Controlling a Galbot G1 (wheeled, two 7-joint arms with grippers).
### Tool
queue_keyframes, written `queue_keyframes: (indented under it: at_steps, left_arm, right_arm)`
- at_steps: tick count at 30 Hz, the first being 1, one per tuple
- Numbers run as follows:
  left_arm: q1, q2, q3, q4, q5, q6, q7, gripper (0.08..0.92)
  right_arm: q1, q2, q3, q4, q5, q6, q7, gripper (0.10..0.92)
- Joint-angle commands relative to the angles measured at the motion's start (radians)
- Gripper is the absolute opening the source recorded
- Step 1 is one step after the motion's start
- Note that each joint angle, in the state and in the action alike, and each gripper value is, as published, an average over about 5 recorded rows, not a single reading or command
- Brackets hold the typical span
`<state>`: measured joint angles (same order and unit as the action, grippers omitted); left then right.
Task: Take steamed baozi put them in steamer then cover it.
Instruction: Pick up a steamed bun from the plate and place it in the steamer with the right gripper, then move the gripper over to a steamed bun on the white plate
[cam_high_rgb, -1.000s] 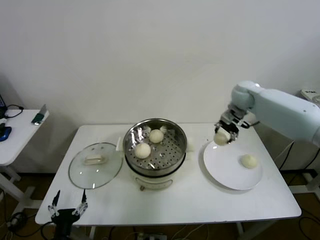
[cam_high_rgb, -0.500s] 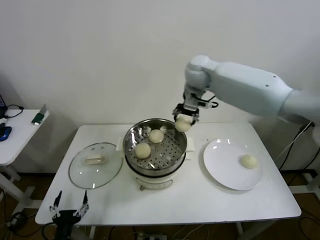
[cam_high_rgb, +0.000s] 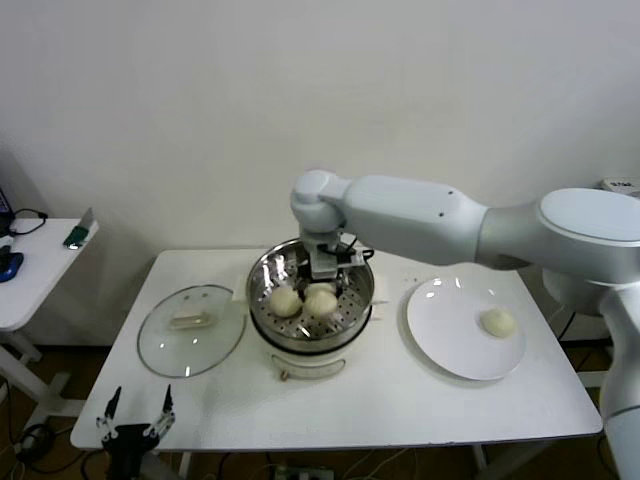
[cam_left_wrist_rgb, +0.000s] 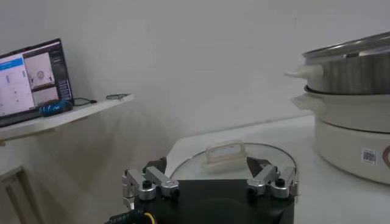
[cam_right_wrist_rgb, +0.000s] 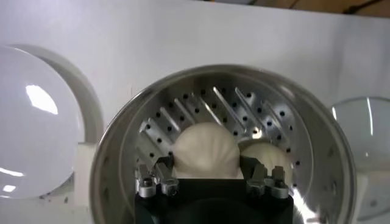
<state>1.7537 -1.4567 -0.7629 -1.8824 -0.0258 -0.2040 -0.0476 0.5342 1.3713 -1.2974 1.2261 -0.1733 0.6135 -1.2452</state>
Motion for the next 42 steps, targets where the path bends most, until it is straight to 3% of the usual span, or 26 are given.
queue_keyframes:
  at_steps: [1, 7, 12, 21, 29, 35, 38, 42]
  left_arm:
    - [-0.006, 0.005, -0.003, 0.007, -0.014, -0.003, 0.001, 0.823]
    - [-0.012, 0.008, -0.004, 0.01, -0.017, -0.002, 0.002, 0.823]
    - [-0.009, 0.005, -0.002, 0.01, -0.013, -0.001, 0.006, 0.823]
    - [-0.012, 0.009, 0.001, 0.003, -0.006, 0.003, 0.007, 0.823]
    - [-0.006, 0.015, 0.011, 0.006, -0.001, -0.005, 0.006, 0.823]
    - [0.0, 0.021, 0.011, 0.002, -0.002, -0.01, 0.004, 0.823]
    - [-0.001, 0.022, 0.012, -0.004, -0.005, -0.004, 0.001, 0.823]
    - [-0.004, 0.018, 0.015, -0.017, -0.005, 0.007, -0.001, 0.823]
  right_arm:
    - [-0.046, 0.043, -0.029, 0.019, -0.02, 0.017, -0.001, 0.705]
    - [-0.044, 0.04, -0.023, 0.017, -0.018, 0.008, -0.003, 0.731]
    - [-0.035, 0.031, 0.001, 0.006, -0.019, 0.012, -0.022, 0.812]
    - [0.086, -0.081, 0.035, -0.028, 0.059, -0.042, 0.004, 0.823]
    - [0.186, -0.354, -0.083, -0.038, 0.285, -0.304, 0.127, 0.823]
    - [0.167, -0.563, -0.181, -0.037, 0.525, -0.591, 0.193, 0.823]
    - [0.069, -0.651, -0.125, -0.079, 0.509, -0.646, 0.179, 0.823]
    - [-0.121, -0.728, 0.058, -0.158, 0.378, -0.646, 0.112, 0.823]
